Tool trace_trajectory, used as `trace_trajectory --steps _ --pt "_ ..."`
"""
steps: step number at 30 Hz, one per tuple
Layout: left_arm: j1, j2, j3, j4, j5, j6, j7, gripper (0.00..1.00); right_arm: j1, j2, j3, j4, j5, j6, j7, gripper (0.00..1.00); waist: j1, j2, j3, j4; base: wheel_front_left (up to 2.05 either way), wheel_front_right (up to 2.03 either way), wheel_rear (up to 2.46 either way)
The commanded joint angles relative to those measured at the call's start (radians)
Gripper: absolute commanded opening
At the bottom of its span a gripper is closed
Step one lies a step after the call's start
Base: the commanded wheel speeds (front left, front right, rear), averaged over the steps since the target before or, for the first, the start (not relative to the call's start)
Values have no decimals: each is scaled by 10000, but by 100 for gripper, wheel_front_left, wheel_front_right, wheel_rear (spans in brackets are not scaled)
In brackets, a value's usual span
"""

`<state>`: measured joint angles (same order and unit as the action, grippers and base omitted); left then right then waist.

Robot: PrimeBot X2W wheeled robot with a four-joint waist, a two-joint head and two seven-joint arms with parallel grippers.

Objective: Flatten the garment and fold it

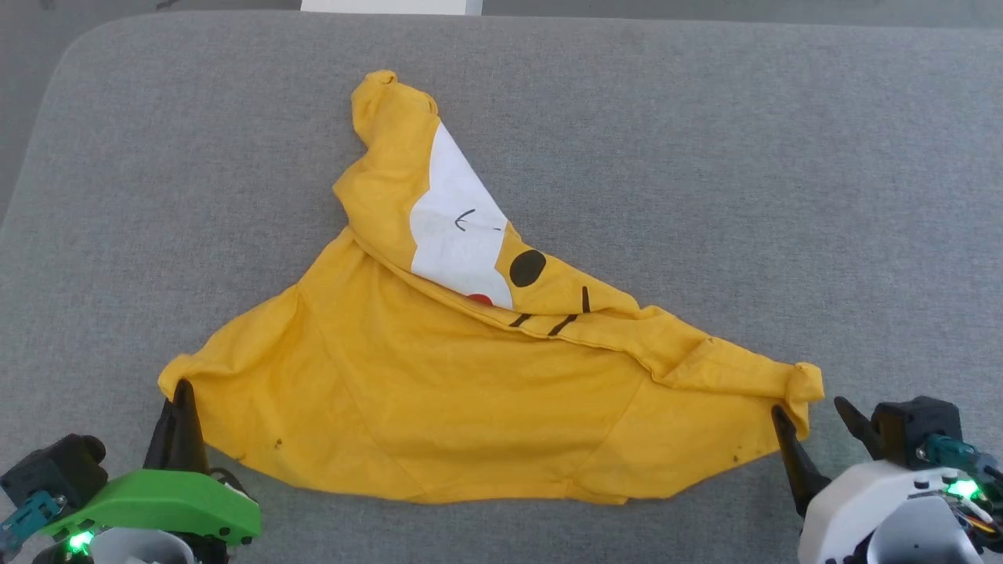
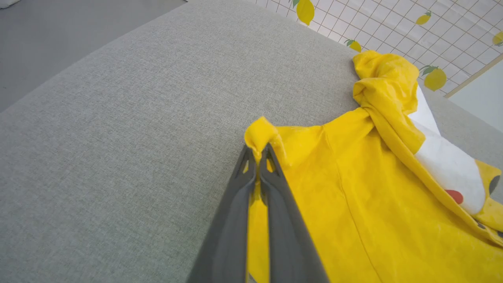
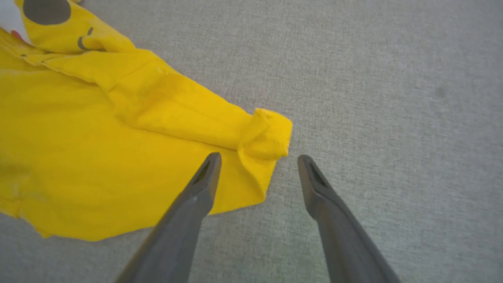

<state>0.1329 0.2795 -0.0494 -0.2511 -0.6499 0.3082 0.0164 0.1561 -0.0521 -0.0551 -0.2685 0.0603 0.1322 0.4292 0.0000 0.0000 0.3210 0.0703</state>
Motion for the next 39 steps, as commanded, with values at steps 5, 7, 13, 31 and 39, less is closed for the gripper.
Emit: trace_trajectory --steps 5,7,13,31,39 --pt "-279 7 -37 32 -33 -69 7 0 -626 -72 -39 729 -260 -15 -368 100 0 0 120 118 0 0 0" --pt "-293 -2 -51 37 -42 -67 4 0 -765 -63 -165 956 -321 -15 -471 73 0 0 148 140 0 0 0" --pt "-299 -7 -17 67 -107 -59 -19 0 -1005 -5 -888 1178 -505 -15 -880 0 0 0 192 142 0 0 0" --pt "-1893 271 457 -1178 -768 -382 151 0 -2671 17 -694 -1237 224 -15 -2139 0 0 0 -1319 -581 0 0 0" --pt "-4884 886 319 -1534 -912 -413 1227 0 -5712 -635 316 -1701 659 -15 -1527 0 0 0 -2134 -947 0 0 0"
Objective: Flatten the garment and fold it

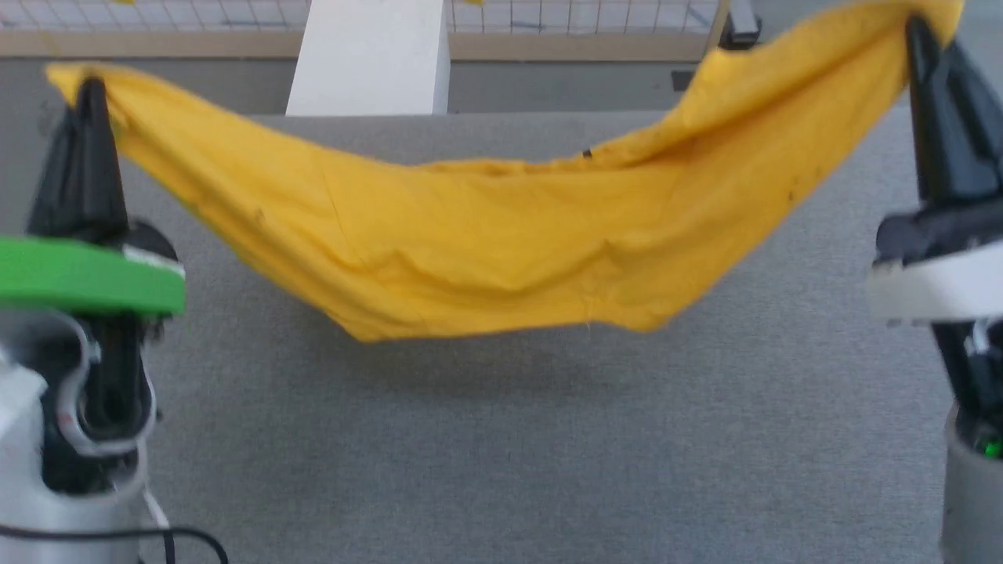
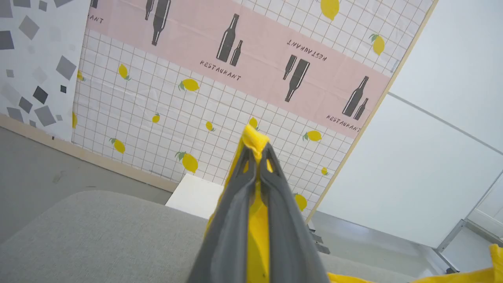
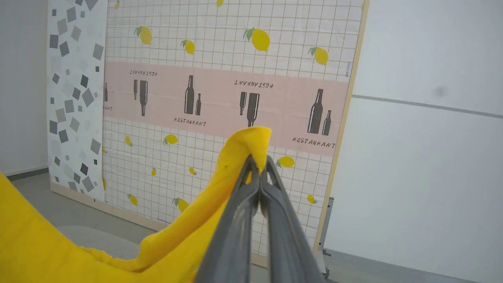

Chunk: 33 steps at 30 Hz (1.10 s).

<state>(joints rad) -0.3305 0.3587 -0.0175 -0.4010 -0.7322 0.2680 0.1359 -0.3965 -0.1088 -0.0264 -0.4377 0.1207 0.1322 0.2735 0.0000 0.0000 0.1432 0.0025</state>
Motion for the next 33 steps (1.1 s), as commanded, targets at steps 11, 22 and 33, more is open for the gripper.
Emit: trace_trajectory --steps 11,22,33 --pt "-3964 325 -560 726 -391 244 1617 0 -3413 -429 766 336 1334 -15 1435 0 0 0 -728 -472 0 0 0" --pt "-5695 559 -989 1586 -557 666 3106 0 -4793 38 298 1216 2153 -15 3000 0 0 0 -149 -676 0 0 0" --pt "-9649 552 -1170 4981 386 854 2610 0 -9260 553 -655 5878 639 -15 1660 0 0 0 2193 -1271 0 0 0"
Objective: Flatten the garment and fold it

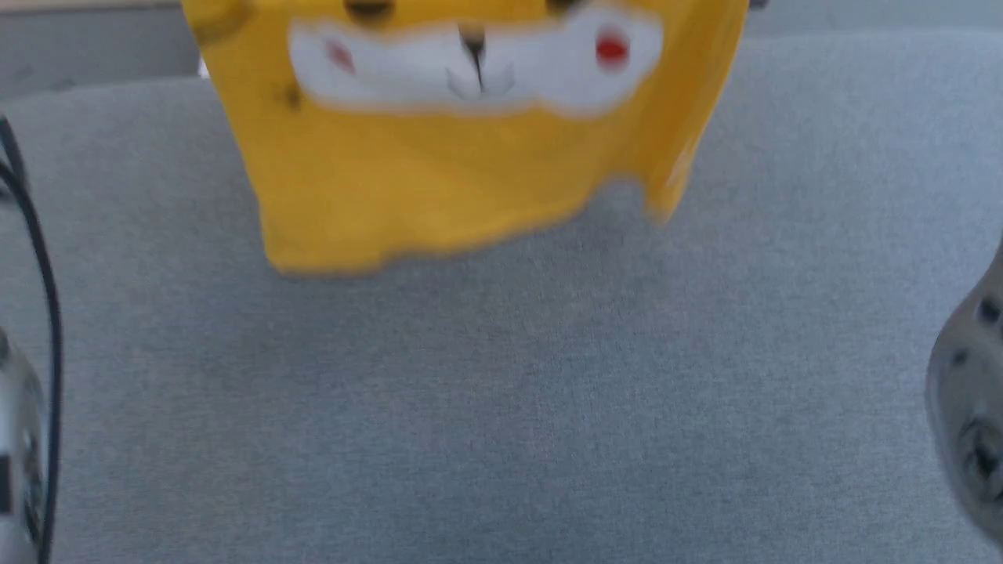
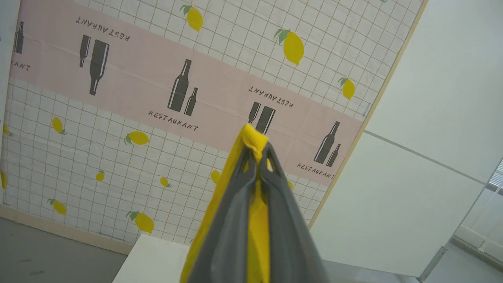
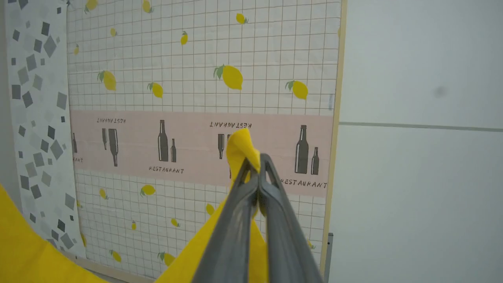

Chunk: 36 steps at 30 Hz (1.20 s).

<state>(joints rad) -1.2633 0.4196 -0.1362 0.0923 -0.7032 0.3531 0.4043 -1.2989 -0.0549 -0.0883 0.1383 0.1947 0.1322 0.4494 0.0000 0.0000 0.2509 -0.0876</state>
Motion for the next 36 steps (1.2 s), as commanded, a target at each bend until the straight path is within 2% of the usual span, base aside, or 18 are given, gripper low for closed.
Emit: trace_trajectory --steps 1,6,10,15,21,26,29,32,36 --pt "-778 -127 19 288 166 -6 -242 0 -688 24 -54 489 -274 -15 -328 0 0 0 1360 -399 0 0 0" --pt "-3048 -657 15 1497 266 -431 -1324 0 -2924 42 -397 2331 -710 -15 -1637 0 0 0 2579 -458 0 0 0" --pt "-4087 -923 87 2359 198 -915 -2165 0 -4062 44 -459 3485 -1074 -15 -2499 0 0 0 3299 -403 0 0 0" --pt "-4409 -891 110 3266 114 -1589 -2838 0 -4694 45 -538 4571 -1422 -15 -3290 0 0 0 4008 -301 0 0 0" --pt "-3762 -560 -11 3878 -14 -2343 -2943 0 -4389 46 -473 5216 -1710 -15 -3832 0 0 0 4251 -132 0 0 0" --pt "-2655 -303 58 3621 -380 -2763 -2695 0 -3474 21 -42 5007 -1469 -15 -3918 0 0 0 3941 35 0 0 0" --pt "-1591 -151 128 3078 -725 -2879 -2274 0 -2559 -193 328 4399 -842 -15 -3705 0 0 0 3594 154 0 0 0" --pt "-440 -30 317 2296 -1151 -2789 -1801 0 -1435 -472 624 3397 -121 -15 -3339 0 0 0 3227 224 0 0 0" --pt "1431 135 730 705 -1751 -2465 -1262 0 502 -774 649 1429 754 -15 -2697 0 0 0 2695 260 0 0 0"
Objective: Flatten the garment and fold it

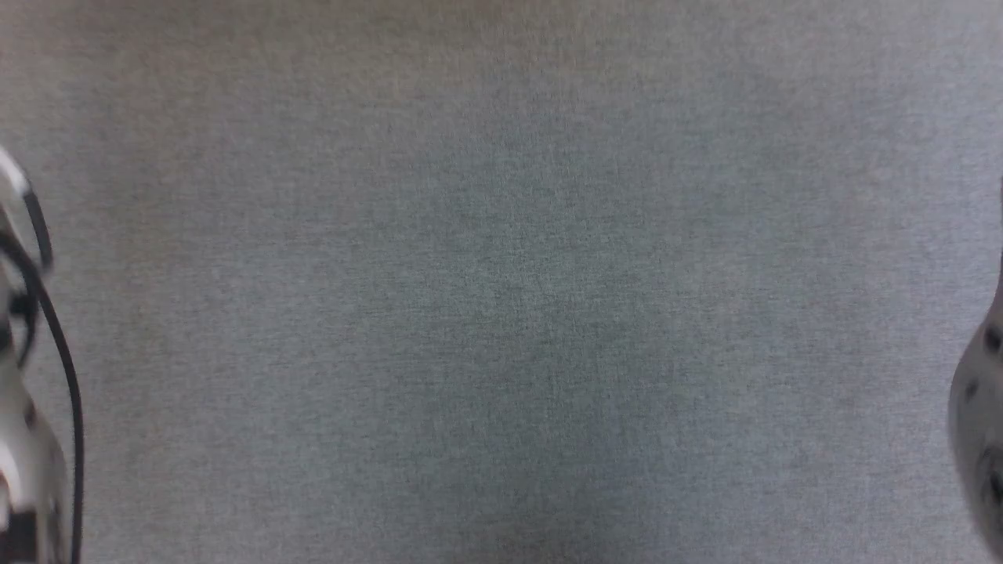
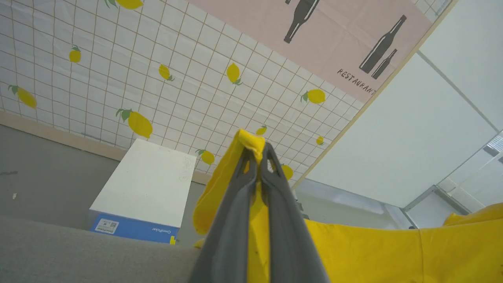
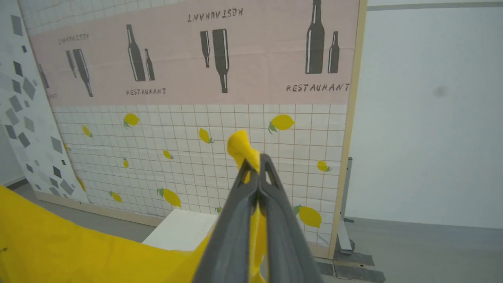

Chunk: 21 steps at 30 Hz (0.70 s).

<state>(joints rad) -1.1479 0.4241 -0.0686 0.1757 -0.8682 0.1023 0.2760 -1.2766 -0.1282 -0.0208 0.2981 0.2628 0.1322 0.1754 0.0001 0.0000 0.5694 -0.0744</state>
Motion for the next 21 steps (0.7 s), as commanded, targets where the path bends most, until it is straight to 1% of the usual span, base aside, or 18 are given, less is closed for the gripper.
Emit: trace_trajectory --steps 1,4,7,11,14,16,21 --pt "867 117 175 -655 -256 153 135 0 911 -61 -116 -810 256 -15 262 0 -1 0 -634 136 0 0 0" --pt "2461 93 503 -2001 -590 464 274 0 2644 20 -563 -2452 606 -15 767 0 -1 0 -1011 170 0 0 0" --pt "4225 -104 858 -3257 -871 815 222 0 4535 300 -1153 -4023 876 -15 1201 0 -1 0 -1398 181 0 0 0" --pt "6456 -226 1197 -4430 -777 1053 -114 0 6741 641 -1853 -5524 1155 -15 1386 0 -1 0 -1873 131 0 0 0" --pt "8092 -444 1416 -5012 -768 1183 -367 0 8189 750 -2176 -6208 1382 -15 1327 0 -1 0 -2216 67 0 0 0" --pt "9347 -653 1523 -5359 -841 1235 -477 0 9279 770 -2451 -6465 1946 -15 1150 0 -1 0 -2463 21 0 0 0" --pt "11836 -824 1268 -5876 -783 1067 -432 0 11291 776 -2876 -6243 3089 -15 405 0 -1 0 -2955 1 0 0 0"
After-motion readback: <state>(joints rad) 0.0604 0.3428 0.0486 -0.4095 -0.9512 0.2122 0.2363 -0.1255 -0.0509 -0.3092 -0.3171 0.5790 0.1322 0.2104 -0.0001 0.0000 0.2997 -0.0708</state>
